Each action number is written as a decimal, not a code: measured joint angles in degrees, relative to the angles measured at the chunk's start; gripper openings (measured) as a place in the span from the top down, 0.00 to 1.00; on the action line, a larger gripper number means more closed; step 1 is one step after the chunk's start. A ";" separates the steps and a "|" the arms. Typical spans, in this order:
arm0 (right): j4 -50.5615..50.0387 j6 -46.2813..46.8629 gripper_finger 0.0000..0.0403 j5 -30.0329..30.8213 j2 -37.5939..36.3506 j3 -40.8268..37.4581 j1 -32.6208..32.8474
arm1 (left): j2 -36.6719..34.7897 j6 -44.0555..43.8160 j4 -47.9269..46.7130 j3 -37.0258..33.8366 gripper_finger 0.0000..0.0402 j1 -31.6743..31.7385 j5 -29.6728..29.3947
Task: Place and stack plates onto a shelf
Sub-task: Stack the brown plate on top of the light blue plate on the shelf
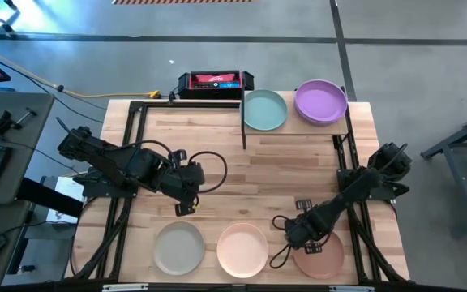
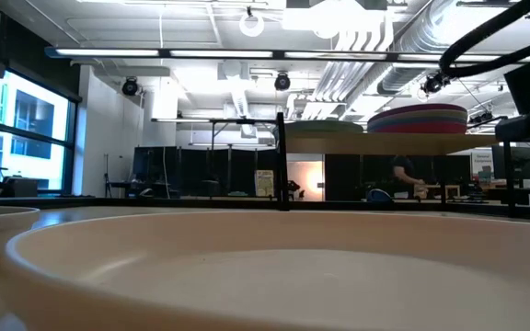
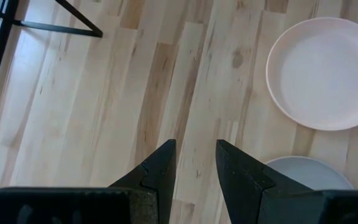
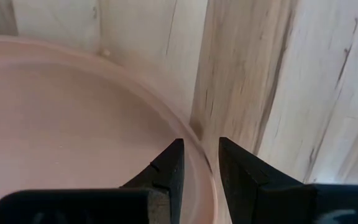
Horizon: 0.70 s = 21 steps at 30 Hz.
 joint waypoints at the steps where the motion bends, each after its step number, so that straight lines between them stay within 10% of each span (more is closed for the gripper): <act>1: 0.06 -0.01 0.81 -0.01 -0.02 0.00 0.00 | 0.00 0.00 0.00 0.00 0.75 0.00 0.00; 21: -0.11 5.13 1.00 -4.25 -0.02 0.02 -0.02 | 0.00 0.16 -0.15 0.00 0.75 0.00 0.02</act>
